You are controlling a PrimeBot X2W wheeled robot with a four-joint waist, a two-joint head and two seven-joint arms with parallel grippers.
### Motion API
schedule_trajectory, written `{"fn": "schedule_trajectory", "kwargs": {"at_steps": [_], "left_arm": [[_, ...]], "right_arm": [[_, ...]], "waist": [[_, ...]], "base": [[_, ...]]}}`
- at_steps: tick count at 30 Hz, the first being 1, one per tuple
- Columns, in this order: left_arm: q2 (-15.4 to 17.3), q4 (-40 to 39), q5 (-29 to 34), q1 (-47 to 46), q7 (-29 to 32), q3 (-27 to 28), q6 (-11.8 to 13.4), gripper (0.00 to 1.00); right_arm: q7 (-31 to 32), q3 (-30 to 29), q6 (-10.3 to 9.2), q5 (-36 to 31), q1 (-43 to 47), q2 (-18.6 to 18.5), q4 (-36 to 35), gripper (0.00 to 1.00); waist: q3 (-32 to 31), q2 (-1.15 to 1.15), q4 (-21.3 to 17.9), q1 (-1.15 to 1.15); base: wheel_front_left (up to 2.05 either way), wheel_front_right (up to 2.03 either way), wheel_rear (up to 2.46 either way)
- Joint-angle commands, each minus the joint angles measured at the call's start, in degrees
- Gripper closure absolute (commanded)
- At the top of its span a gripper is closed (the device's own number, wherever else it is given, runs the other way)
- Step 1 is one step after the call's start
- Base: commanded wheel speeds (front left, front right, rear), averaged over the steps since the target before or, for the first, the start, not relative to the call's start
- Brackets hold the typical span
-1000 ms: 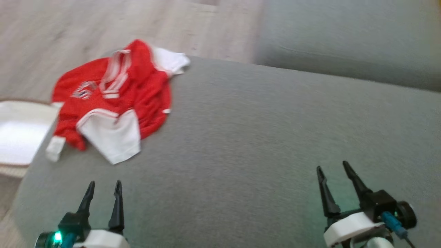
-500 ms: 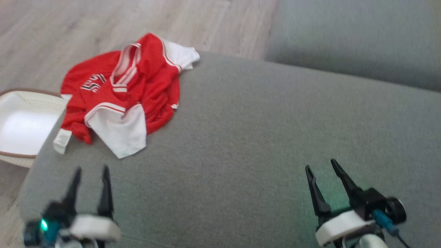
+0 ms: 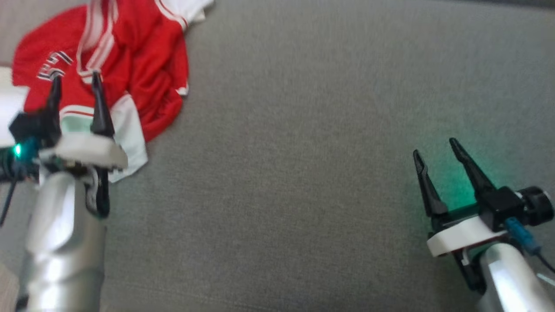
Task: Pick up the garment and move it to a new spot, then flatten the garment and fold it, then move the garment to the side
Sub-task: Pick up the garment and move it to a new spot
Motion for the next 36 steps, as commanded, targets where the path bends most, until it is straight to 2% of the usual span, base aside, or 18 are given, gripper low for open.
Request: {"fn": "schedule_trajectory", "kwargs": {"at_steps": [1, 12, 20, 21, 22, 24, 26, 29, 33, 36], "left_arm": [[2.8, -0.2, 0.7, -2.7, 0.4, 1.2, 0.7, 0.00], [3.4, 17.5, 3.1, -17.0, 3.0, -0.4, 6.1, 0.00], [4.6, 27.6, 3.1, -20.8, 4.0, -0.7, 7.5, 0.00], [4.8, 28.4, 3.0, -20.9, 3.9, -0.8, 7.5, 0.03], [4.9, 29.2, 2.9, -21.1, 3.7, -0.8, 7.6, 0.21], [5.3, 30.6, 2.7, -21.4, 3.5, -0.7, 7.7, 0.44], [5.7, 32.0, 2.2, -21.7, 3.2, -0.5, 7.8, 0.51], [6.0, 34.2, 1.5, -22.0, 3.5, -0.1, 7.7, 0.57], [6.2, 36.3, 0.8, -21.9, 3.4, -0.2, 6.7, 0.68], [6.1, 37.1, 0.4, -22.1, 3.1, -0.3, 5.9, 1.00]], "right_arm": [[-0.8, 1.3, -0.04, -0.4, -1.1, -1.2, -2.2, 0.00], [-0.8, 1.3, -0.04, 0.0, -0.8, -7.1, -6.8, 0.00], [-0.8, 0.7, -0.04, 0.7, 0.5, -7.9, -7.8, 0.00], [-0.8, 0.7, -0.04, 0.7, 0.7, -7.8, -7.8, 0.00], [-0.8, 0.7, -0.04, 0.7, 0.9, -7.8, -7.8, 0.00], [-0.8, 0.8, -0.04, 0.7, 1.1, -7.6, -7.7, 0.00], [-0.7, 1.0, -0.04, 0.8, 1.2, -7.6, -7.6, 0.00], [-0.6, 1.1, -0.04, 0.9, 1.5, -7.9, -7.7, 0.00], [-0.2, 1.2, -0.04, 1.2, 2.0, -8.6, -8.1, 0.00], [0.1, 1.0, -0.04, 1.4, 2.2, -9.0, -8.4, 0.00]], "waist": [[4.0, 0.00, -0.5, -0.03], [11.1, 0.00, -0.1, -0.03], [11.3, 0.00, -0.6, -0.03], [11.2, 0.00, -0.7, -0.03], [11.2, 0.00, -0.7, -0.03], [11.1, 0.00, -0.8, -0.03], [11.0, 0.00, -0.9, -0.03], [11.1, 0.00, -1.0, -0.03], [11.2, 0.00, -1.1, -0.03], [11.2, 0.00, -1.1, -0.03]], "base": [[0.00, 0.00, 0.00], [0.00, 0.00, 0.00], [0.00, 0.00, 0.00], [0.00, 0.00, 0.00], [0.00, 0.00, 0.00], [0.00, 0.00, 0.00], [0.00, 0.00, 0.00], [0.00, 0.00, 0.00], [0.00, 0.00, 0.00], [0.00, 0.00, 0.00]]}}
